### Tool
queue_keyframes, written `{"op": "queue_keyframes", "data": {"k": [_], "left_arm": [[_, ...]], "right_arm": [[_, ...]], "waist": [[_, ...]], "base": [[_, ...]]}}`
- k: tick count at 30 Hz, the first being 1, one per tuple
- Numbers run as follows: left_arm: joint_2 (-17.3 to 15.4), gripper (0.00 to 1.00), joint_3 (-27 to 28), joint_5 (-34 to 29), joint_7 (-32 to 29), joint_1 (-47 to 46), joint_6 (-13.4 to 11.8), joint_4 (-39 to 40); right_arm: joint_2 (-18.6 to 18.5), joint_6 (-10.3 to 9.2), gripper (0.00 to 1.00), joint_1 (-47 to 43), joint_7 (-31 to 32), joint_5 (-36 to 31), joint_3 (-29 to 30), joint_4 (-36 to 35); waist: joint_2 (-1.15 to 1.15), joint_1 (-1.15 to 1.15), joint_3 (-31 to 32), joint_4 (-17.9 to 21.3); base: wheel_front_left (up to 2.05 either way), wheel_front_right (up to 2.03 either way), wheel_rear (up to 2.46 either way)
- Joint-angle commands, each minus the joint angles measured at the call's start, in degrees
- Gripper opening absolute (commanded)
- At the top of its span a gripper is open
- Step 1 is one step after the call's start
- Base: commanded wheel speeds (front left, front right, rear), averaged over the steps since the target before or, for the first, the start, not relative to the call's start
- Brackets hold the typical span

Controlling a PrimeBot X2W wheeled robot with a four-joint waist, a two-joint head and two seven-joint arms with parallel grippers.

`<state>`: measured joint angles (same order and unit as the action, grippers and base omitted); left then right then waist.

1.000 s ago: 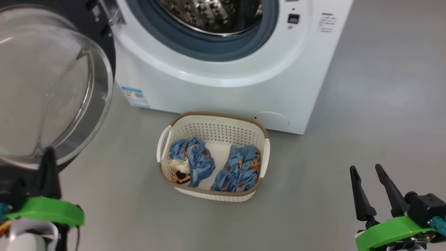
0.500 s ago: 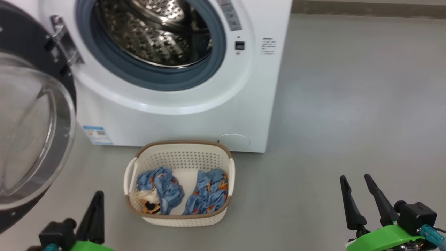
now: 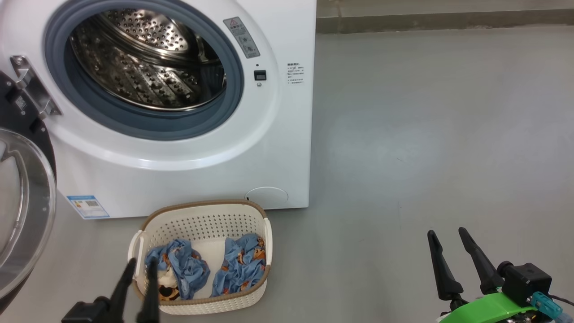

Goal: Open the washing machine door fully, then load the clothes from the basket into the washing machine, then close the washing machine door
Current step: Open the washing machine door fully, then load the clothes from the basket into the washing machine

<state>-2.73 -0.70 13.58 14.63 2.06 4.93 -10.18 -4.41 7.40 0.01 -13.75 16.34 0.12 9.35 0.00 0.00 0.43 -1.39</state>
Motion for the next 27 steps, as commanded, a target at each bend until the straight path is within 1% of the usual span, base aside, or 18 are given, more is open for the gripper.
{"op": "queue_keyframes", "data": {"k": [1, 7, 15, 24, 27], "left_arm": [[-0.43, 1.0, 1.24, 0.55, 0.35, -0.47, -0.53, 1.57], [-0.33, 1.0, 0.39, 0.08, 0.36, -0.51, -1.07, 1.62], [-0.24, 1.0, -0.18, -0.13, 0.36, -0.42, -0.94, 1.9], [-0.19, 1.0, -0.21, -0.81, 0.37, -0.25, -1.67, 2.64], [-0.17, 1.0, -0.2, -0.05, 0.37, -0.23, -1.69, 2.29]], "right_arm": [[-0.1, 0.09, 1.0, 0.78, -0.86, 0.29, -1.77, -1.42], [-0.07, 0.09, 1.0, 0.64, -0.94, 0.16, -1.75, -1.39], [-0.1, 0.09, 1.0, 0.71, -0.98, 0.11, -1.55, -1.11], [-0.22, 0.09, 1.0, 0.73, -0.95, -0.07, -1.71, -0.97], [-0.26, 0.09, 1.0, 0.68, -0.89, -0.12, -1.72, -0.96]], "waist": [[0.0, 0.0, 0.22, 0.39], [0.0, 0.0, 0.28, 0.14], [0.0, 0.0, 0.77, -0.34], [0.0, 0.0, 1.25, -0.53], [0.0, 0.0, 1.29, -0.61]], "base": [[0.0, 0.0, 0.0], [0.0, 0.0, 0.0], [0.0, 0.0, 0.0], [0.0, 0.0, 0.0], [0.0, 0.0, 0.0]]}}
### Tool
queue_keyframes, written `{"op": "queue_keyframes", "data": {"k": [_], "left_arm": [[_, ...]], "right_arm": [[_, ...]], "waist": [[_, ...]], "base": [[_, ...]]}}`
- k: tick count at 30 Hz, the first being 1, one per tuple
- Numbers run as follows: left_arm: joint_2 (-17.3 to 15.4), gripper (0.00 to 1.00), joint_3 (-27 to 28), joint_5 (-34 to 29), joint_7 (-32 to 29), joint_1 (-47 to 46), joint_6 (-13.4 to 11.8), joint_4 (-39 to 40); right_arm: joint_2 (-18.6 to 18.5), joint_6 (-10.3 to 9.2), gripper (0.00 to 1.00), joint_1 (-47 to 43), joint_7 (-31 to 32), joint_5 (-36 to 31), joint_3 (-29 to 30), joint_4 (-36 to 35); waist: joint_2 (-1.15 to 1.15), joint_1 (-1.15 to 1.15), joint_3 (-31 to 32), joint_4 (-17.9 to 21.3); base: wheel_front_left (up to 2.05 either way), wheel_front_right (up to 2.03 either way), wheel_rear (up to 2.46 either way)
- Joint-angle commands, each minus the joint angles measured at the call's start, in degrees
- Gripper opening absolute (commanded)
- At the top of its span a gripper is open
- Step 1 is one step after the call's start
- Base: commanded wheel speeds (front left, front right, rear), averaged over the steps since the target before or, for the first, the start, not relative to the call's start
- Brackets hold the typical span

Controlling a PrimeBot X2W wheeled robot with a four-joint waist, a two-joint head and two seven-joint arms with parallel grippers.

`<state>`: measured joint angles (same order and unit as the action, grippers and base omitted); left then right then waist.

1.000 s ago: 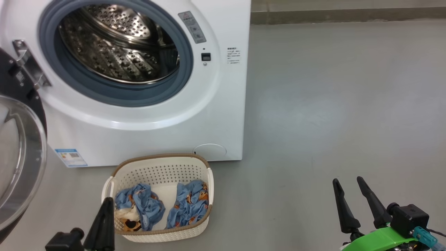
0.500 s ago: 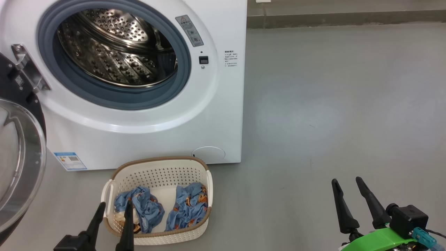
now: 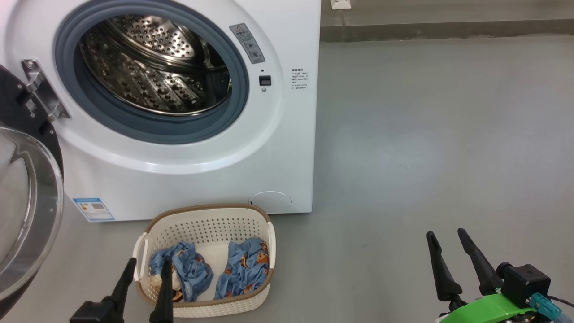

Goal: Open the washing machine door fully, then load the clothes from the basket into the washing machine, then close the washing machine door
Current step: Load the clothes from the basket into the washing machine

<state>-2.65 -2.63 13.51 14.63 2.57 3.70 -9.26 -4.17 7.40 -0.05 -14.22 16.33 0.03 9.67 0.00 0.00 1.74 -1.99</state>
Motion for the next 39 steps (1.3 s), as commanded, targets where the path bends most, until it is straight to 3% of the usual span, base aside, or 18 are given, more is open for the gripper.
{"op": "queue_keyframes", "data": {"k": [1, 23, 28, 39], "left_arm": [[-0.25, 1.0, 1.68, -0.21, 0.37, -0.8, -0.63, 1.39], [-0.23, 1.0, 0.79, 0.66, 0.37, -1.11, -0.66, 0.85], [-0.23, 1.0, 0.13, 4.46, 0.37, -1.36, 0.19, 0.03], [-0.23, 1.0, 0.53, 5.38, 0.37, -2.0, 0.27, 0.0]], "right_arm": [[-0.52, 0.09, 1.0, 0.75, -0.39, -0.13, -1.67, -1.27], [-0.5, 0.09, 1.0, 1.07, -0.39, 0.02, -1.96, -0.73], [-0.5, 0.09, 1.0, 1.18, -0.39, 0.11, -2.04, -0.65], [-0.37, 0.09, 1.0, 1.12, -0.34, 0.2, -2.38, -0.36]], "waist": [[0.0, 0.0, -0.03, -0.03], [0.0, 0.0, -0.25, -0.67], [0.0, 0.0, -0.34, -0.73], [0.0, 0.0, -0.58, -1.08]], "base": [[0.0, 0.0, 0.0], [0.0, 0.0, 0.0], [0.07, -0.07, 0.0], [1.07, -1.07, 0.0]]}}
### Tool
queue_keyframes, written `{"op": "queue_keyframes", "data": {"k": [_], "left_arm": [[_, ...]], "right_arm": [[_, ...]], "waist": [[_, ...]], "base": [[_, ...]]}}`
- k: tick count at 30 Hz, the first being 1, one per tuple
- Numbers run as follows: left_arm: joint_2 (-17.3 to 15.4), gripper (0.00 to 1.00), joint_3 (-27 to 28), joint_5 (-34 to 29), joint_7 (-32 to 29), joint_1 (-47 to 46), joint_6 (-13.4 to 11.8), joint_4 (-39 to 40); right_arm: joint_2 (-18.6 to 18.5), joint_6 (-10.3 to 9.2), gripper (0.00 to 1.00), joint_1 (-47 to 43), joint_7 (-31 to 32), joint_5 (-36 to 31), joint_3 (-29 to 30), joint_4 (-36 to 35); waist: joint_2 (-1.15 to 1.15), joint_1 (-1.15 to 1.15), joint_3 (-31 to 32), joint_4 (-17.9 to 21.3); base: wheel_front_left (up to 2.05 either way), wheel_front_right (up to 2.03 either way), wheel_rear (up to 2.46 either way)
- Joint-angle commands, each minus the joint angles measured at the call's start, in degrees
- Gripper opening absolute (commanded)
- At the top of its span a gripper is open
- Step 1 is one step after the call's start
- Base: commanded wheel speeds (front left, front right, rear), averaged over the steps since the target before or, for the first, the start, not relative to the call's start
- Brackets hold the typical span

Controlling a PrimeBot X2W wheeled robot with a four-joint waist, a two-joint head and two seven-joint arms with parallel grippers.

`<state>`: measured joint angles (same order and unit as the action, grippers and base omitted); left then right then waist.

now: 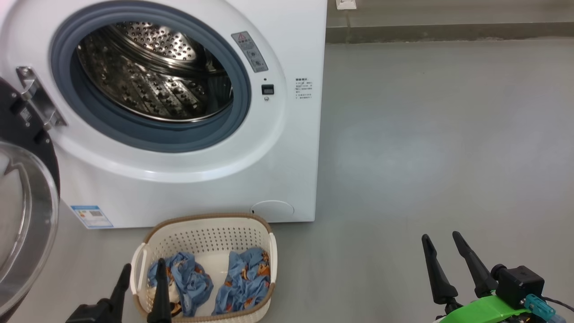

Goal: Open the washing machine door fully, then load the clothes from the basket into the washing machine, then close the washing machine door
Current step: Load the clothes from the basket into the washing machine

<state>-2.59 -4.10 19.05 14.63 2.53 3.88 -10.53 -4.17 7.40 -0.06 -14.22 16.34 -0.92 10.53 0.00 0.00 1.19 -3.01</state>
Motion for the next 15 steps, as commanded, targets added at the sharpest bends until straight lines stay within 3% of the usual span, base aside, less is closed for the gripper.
{"op": "queue_keyframes", "data": {"k": [1, 8, 15], "left_arm": [[-0.29, 1.0, 2.24, -0.77, 0.37, -2.02, -0.2, 1.55], [-0.3, 1.0, 2.77, -3.12, 0.37, -1.77, -0.8, 2.46], [-0.3, 1.0, 2.29, -3.66, 0.37, -1.66, -0.37, 1.84]], "right_arm": [[-0.35, 0.09, 1.0, 1.09, -0.34, 0.19, -1.43, -1.19], [-0.27, 0.09, 1.0, 1.05, -0.3, 0.18, -1.4, -1.07], [-0.24, 0.09, 1.0, 1.12, -0.28, 0.22, -1.46, -0.96]], "waist": [[0.0, 0.0, -0.07, -0.13], [0.0, 0.0, -0.36, -0.68], [0.0, 0.0, -0.66, -1.01]], "base": [[1.88, -1.88, 0.0], [1.5, -1.5, 0.0], [0.43, -0.43, 0.0]]}}
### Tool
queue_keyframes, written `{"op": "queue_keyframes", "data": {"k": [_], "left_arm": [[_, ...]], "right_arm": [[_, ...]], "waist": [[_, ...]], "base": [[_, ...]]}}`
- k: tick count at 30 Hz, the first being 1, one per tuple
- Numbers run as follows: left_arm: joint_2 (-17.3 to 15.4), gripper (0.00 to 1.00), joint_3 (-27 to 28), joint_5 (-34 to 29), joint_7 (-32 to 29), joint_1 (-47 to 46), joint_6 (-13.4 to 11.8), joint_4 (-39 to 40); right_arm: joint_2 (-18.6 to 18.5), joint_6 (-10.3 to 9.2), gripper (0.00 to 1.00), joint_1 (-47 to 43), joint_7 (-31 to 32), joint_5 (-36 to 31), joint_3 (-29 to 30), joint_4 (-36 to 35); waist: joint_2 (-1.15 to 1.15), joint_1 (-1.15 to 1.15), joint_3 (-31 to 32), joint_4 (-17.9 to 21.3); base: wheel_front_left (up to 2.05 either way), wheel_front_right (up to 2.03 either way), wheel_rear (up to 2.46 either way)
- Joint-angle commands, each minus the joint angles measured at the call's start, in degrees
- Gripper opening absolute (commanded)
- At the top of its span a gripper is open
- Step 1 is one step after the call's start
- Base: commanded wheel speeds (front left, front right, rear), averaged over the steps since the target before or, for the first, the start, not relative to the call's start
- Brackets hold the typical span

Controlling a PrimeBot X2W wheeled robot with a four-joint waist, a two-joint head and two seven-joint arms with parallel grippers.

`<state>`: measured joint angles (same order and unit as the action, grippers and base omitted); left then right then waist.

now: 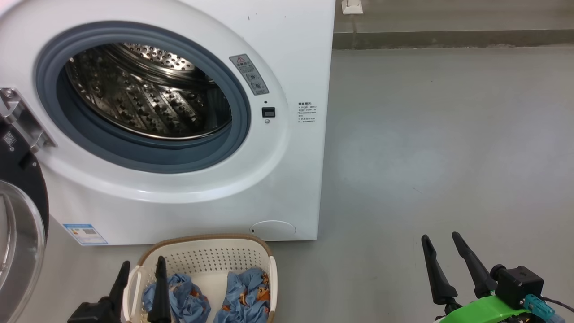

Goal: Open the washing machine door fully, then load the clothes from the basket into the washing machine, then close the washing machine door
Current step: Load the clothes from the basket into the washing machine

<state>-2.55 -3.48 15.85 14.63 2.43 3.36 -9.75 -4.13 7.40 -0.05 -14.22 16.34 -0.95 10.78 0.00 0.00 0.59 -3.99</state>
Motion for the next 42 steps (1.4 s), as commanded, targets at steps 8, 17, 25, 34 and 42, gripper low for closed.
{"op": "queue_keyframes", "data": {"k": [8, 17, 25, 34, 42], "left_arm": [[-0.33, 1.0, 1.6, -0.76, 0.37, -1.59, 0.51, 0.22], [-0.33, 1.0, 1.25, -0.7, 0.37, -1.79, 0.79, -0.18], [-0.33, 1.0, 0.96, -0.85, 0.37, -2.47, 0.94, -0.35], [-0.32, 1.0, 0.6, -0.69, 0.37, -3.6, 0.75, -0.62], [-0.32, 1.0, -0.02, -0.22, 0.37, -4.51, 0.47, -1.16]], "right_arm": [[-0.24, 0.09, 1.0, 1.17, -0.32, 0.22, -1.65, -1.01], [-0.41, 0.09, 1.0, 1.23, -0.36, 0.35, -1.76, -1.12], [-0.62, 0.09, 1.0, 1.62, -0.43, 0.45, -1.85, -1.46], [-0.82, 0.09, 1.0, 2.29, -0.48, 0.24, -1.64, -1.92], [-1.01, 0.09, 1.0, 2.69, -0.45, 0.06, -1.58, -2.18]], "waist": [[0.0, 0.0, 0.01, 0.08], [0.0, 0.0, -0.67, 0.05], [0.0, 0.0, -2.26, -0.21], [0.0, 0.0, -4.54, -0.24], [0.0, 0.0, -5.76, -0.16]], "base": [[0.0, 0.0, 0.0], [0.0, 0.0, 0.0], [0.0, 0.0, 0.0], [0.0, 0.0, 0.0], [0.0, 0.0, 0.0]]}}
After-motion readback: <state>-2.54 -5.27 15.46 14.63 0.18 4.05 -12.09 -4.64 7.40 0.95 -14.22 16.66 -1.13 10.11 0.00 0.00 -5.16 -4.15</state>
